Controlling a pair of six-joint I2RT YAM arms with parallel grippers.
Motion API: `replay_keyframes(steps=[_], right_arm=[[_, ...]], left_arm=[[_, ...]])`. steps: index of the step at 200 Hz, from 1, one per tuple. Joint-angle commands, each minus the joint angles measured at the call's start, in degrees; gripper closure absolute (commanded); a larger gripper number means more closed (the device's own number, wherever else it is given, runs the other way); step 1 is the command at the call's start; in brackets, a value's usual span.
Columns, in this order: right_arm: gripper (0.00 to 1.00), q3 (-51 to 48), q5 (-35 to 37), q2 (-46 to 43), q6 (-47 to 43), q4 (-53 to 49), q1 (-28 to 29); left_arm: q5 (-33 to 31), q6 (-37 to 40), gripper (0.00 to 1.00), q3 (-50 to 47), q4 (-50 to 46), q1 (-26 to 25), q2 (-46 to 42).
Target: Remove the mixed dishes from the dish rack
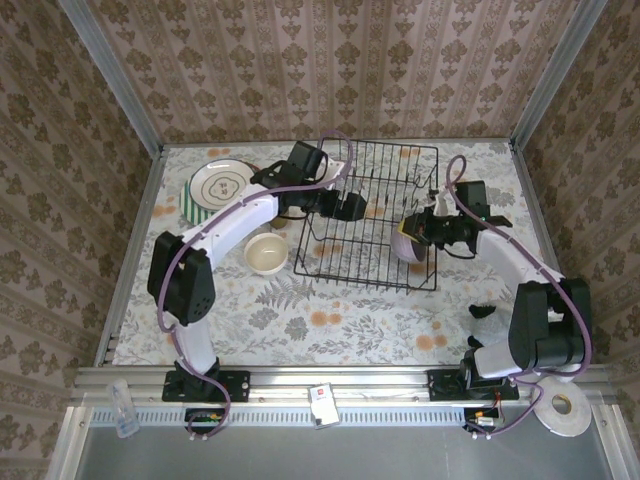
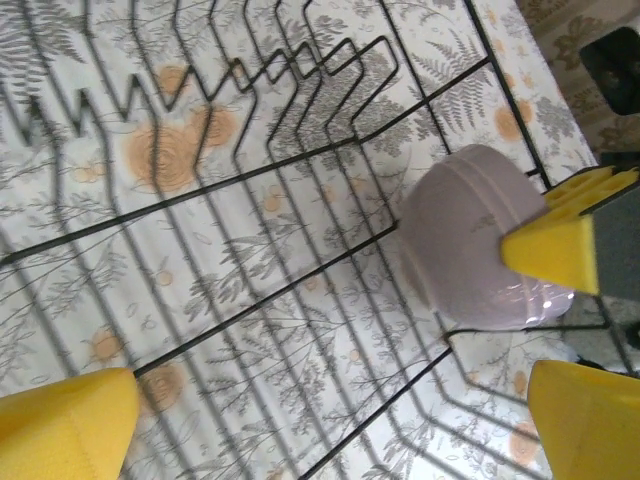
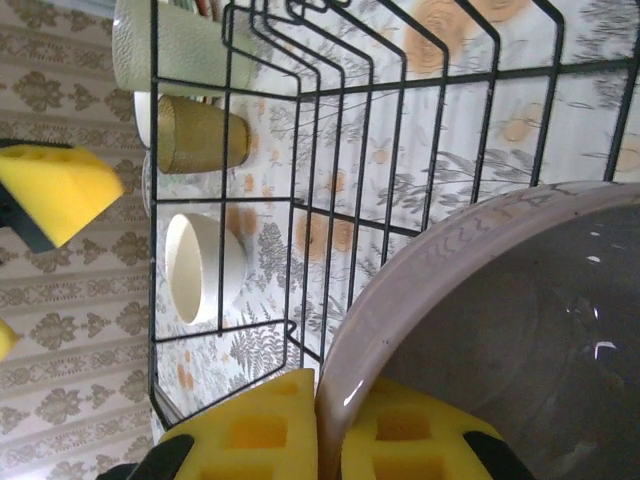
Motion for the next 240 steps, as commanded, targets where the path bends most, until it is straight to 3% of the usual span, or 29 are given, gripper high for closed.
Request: replay_keyframes(steps=[1,20,46,84,105,139,188,240], right_arm=[[1.00,-0.20,2.24,-2.04,-2.02,-2.64,-3.94],[1.00,-0.03,1.91,-3.70,-1.64,-2.83,-6.49],[1.00,1.62,1.25,-3.19,-1.89,-3.01,-5.56],[1.00,4.69,3.14,-3.96,-5.11,-5.40,-0.06],[1.00,7.31,6.56,-4.30,-8.74,-8.50,4.16],[1.00,11.83,13.97,-5.44,-14.99,-12.74,10.72],[1.00,17.52,28.96,-4.82,-25.98,-17.94,20.30],[1.00,15.99,43.73,-7.31,-43.38,-15.03,31.15]], left_arm=[[-3.61,0.87,0.00,-1.05,-2.49,0.60,-2.54],[-4.07,-0.86,0.00,-1.72,-2.20,1.01,-2.88],[-2.32,-1.99,0.00,0.12,-5.00,1.83,-1.84],[-8.00,3.53,0.00,2.51,-10.22,1.25,-2.29],[-7.54,3.14,0.00,1.89,-10.11,2.04,-3.46],[-1.36,0.74,0.00,-0.14,-7.19,5.65,-6.63],[-0.64,3.51,0.00,4.81,-14.12,9.07,-8.26],[2.05,6.08,0.03,6.21,-17.46,12.97,-10.43]])
